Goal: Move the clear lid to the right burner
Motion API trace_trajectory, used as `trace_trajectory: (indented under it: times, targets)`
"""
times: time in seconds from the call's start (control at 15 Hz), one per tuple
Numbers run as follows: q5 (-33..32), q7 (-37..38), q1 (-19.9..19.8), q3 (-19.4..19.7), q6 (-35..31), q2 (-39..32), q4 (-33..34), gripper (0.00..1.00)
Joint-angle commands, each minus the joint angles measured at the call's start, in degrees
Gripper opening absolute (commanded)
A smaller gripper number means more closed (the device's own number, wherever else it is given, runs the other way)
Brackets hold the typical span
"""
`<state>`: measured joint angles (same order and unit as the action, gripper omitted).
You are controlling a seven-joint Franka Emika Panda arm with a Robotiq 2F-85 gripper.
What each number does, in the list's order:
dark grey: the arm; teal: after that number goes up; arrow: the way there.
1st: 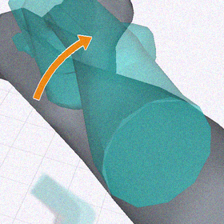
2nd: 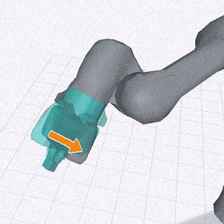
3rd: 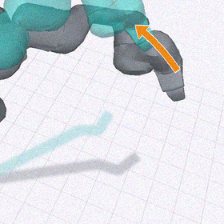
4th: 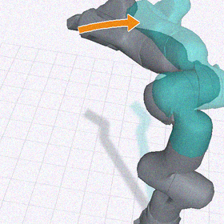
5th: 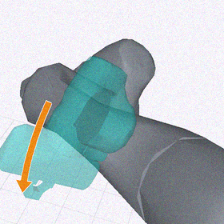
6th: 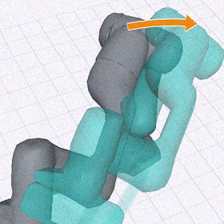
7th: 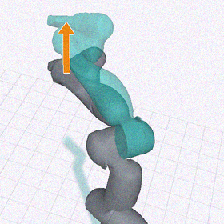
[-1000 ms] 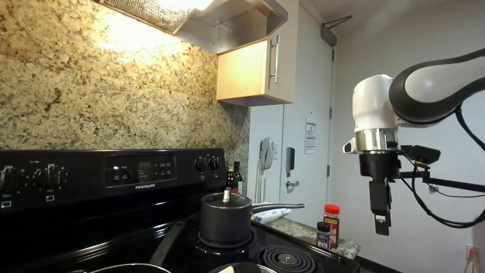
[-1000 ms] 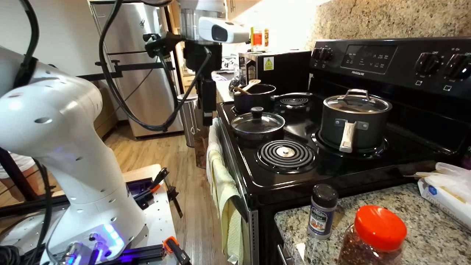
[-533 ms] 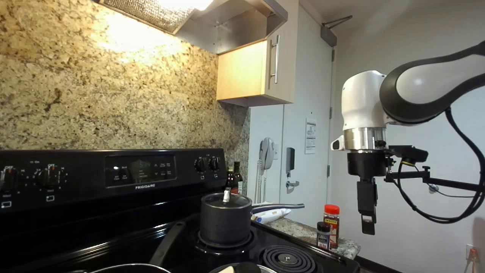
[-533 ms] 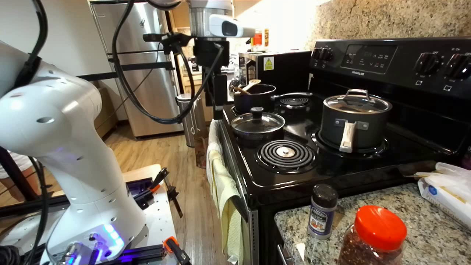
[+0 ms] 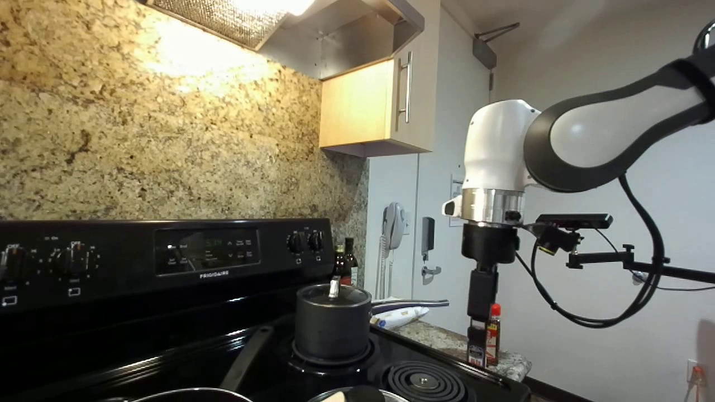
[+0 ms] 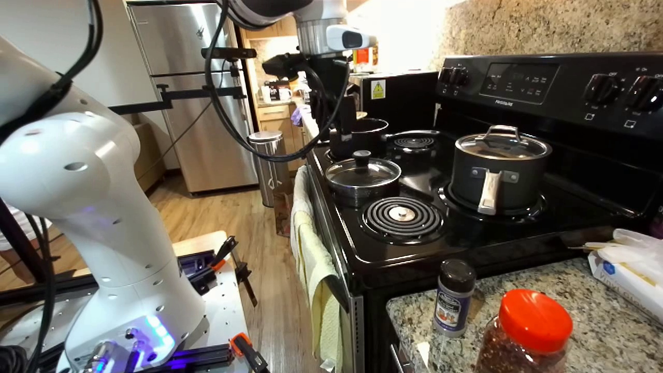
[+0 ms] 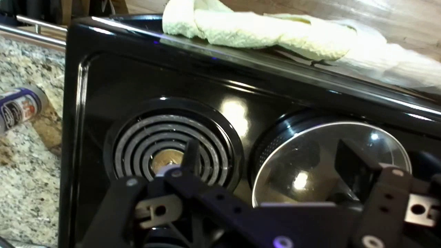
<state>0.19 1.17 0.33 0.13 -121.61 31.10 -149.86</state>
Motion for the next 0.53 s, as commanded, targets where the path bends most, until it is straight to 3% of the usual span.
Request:
trace_trajectory:
  times: [0.0,0.47]
  targets:
    - [0.23,1.48,0.89,-1.92,-3.3,-7.39,5.19,1.0]
    - [-0.77,2.43,1.71,-4.57,-3.44,-20.74,16.62,1.0]
